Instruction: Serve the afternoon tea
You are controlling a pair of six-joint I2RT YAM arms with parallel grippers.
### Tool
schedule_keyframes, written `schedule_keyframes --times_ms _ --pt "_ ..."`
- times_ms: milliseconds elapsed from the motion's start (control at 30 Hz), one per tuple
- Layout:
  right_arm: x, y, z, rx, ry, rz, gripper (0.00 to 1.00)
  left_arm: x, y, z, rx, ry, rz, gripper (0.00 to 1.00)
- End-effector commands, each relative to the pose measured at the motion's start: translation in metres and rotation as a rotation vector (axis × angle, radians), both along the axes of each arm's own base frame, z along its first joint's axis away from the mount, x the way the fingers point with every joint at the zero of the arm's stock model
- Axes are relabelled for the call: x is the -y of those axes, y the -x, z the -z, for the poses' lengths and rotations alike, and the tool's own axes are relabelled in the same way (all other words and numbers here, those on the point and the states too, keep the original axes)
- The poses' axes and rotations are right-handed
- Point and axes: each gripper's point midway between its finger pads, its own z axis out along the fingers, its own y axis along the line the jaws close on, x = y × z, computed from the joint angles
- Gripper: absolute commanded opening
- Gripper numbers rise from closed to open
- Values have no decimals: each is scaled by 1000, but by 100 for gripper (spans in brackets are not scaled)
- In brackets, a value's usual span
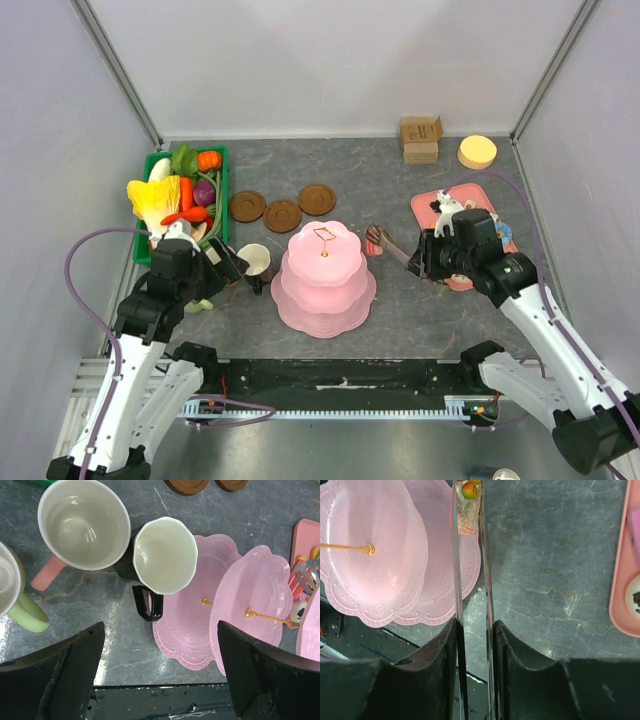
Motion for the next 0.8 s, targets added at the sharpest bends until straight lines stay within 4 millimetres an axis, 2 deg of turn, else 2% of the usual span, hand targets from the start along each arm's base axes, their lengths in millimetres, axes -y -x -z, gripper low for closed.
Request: schedule_keyframes --times_ms 0,133,400,700,767 --pt "-4 10 -12 38 -76 11 34 8 0 1 19 32 37 100" --pt "-6 11 0 18 -86 13 34 9 2 5 9 33 44 99" --pt "-23 7 11 36 -142 -79 35 12 4 6 9 42 65 99" --pt "-39 5 21 74 -195 -167 38 12 6 11 0 41 67 99" --pt "-45 5 18 86 -225 -200 38 12 7 12 0 40 69 99"
